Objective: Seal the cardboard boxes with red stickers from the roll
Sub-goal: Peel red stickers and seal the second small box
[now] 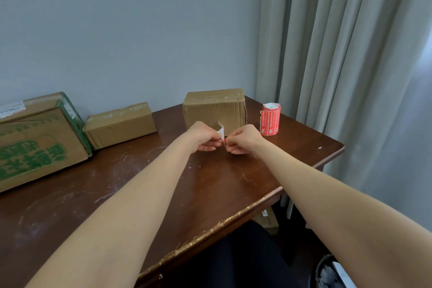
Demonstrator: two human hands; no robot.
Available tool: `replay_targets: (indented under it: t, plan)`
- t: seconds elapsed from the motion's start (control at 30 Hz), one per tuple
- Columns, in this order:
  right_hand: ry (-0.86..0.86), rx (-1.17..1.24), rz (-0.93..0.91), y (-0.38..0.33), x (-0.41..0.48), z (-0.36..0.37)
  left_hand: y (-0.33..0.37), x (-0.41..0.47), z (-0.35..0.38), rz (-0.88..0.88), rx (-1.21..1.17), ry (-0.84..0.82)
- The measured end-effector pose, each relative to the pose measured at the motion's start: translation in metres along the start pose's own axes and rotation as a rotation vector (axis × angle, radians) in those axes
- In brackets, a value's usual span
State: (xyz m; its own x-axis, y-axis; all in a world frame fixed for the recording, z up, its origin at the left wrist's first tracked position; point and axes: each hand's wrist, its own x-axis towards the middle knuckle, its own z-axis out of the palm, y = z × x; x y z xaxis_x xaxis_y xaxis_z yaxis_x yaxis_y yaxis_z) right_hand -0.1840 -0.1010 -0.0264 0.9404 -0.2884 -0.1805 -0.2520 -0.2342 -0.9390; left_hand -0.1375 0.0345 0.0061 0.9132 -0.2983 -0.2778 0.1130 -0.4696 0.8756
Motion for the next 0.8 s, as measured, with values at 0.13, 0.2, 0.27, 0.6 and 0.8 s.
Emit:
replay_targets:
  t: [0.13,0.2,0.27,0.6,0.8]
  plan:
    - [-0.016,0.023,-0.022,0.0000,-0.0016,-0.0006,0.0004,-0.0004,-0.0011,0.031,-0.008,0.015]
    - [-0.020,0.033,-0.027,-0.0008,-0.0020,-0.0013,0.0007,-0.0012,-0.0018,0.044,-0.028,0.017]
    - [-0.026,0.036,-0.031,-0.0017,-0.0023,-0.0017,0.0017,-0.0020,-0.0018,0.051,-0.043,0.019]
    - [-0.050,0.056,-0.039,-0.0057,-0.0039,-0.0025,0.0037,-0.0007,0.0003,0.038,-0.060,0.038]
    - [-0.039,0.014,-0.054,-0.0054,-0.0027,-0.0020,0.0045,-0.0005,0.0017,0.051,-0.010,0.038]
